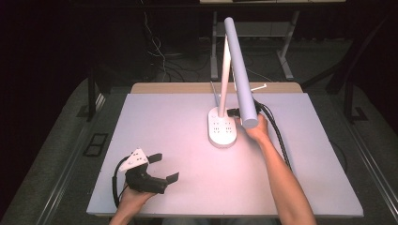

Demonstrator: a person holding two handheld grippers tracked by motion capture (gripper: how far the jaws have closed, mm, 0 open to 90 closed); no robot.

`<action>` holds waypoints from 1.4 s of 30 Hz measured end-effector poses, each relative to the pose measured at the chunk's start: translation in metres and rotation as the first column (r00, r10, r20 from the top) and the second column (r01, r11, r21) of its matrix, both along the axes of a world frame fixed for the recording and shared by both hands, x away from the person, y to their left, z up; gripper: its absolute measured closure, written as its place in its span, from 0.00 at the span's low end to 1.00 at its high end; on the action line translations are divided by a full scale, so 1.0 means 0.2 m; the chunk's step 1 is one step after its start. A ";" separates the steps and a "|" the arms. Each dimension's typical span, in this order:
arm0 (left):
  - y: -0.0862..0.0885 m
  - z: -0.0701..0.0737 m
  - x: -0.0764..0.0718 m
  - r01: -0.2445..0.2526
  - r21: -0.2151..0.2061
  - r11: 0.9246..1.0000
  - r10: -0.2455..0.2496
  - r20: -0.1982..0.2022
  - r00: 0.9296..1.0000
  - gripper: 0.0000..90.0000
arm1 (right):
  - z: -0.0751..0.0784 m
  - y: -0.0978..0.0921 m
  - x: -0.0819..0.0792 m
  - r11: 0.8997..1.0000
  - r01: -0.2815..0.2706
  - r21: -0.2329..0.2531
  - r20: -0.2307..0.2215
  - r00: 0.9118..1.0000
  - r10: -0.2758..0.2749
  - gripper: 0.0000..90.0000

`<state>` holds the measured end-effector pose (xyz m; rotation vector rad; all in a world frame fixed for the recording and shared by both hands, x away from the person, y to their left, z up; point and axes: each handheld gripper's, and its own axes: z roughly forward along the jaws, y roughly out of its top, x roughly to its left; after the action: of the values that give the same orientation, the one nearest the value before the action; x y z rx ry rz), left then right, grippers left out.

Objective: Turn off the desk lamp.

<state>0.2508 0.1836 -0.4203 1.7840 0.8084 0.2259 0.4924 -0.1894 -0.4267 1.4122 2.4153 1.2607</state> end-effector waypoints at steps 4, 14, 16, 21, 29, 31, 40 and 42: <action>0.00 0.00 0.00 0.000 0.000 1.000 0.000 -0.001 1.000 0.00 | 0.00 -0.01 0.00 1.000 -0.001 0.007 0.000 1.000 0.001 1.00; 0.00 0.00 0.00 0.001 0.003 1.000 -0.001 -0.001 1.000 0.00 | -0.01 -0.01 0.00 1.000 0.007 0.014 0.005 1.000 -0.007 1.00; -0.01 0.00 0.00 0.002 0.004 1.000 -0.002 -0.002 1.000 0.00 | -0.01 0.00 0.00 1.000 0.008 0.012 0.005 1.000 -0.008 1.00; -0.01 0.00 0.00 0.006 0.006 1.000 -0.006 0.000 1.000 0.00 | -0.02 0.00 -0.01 1.000 0.012 0.010 0.005 1.000 -0.012 1.00; -0.01 0.00 0.00 0.000 0.001 1.000 0.000 -0.003 1.000 0.00 | -0.01 0.00 -0.01 1.000 0.019 0.000 0.001 1.000 -0.019 1.00; 0.00 0.00 0.00 0.000 0.000 1.000 0.000 -0.001 1.000 0.00 | 0.00 -0.01 -0.01 1.000 0.017 0.017 -0.005 1.000 -0.017 1.00; -0.01 -0.01 0.00 0.004 0.002 1.000 -0.004 -0.006 1.000 0.00 | 0.07 -0.05 -0.04 0.999 0.007 0.032 0.025 1.000 -0.007 1.00; -0.01 -0.01 0.00 0.005 0.002 1.000 -0.005 -0.005 1.000 0.00 | 0.09 -0.05 -0.05 0.999 0.003 0.034 0.033 0.999 -0.005 1.00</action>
<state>0.2516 0.1818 -0.4213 1.7890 0.8071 0.2191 0.4818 -0.1999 -0.4078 1.3928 2.3802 1.3188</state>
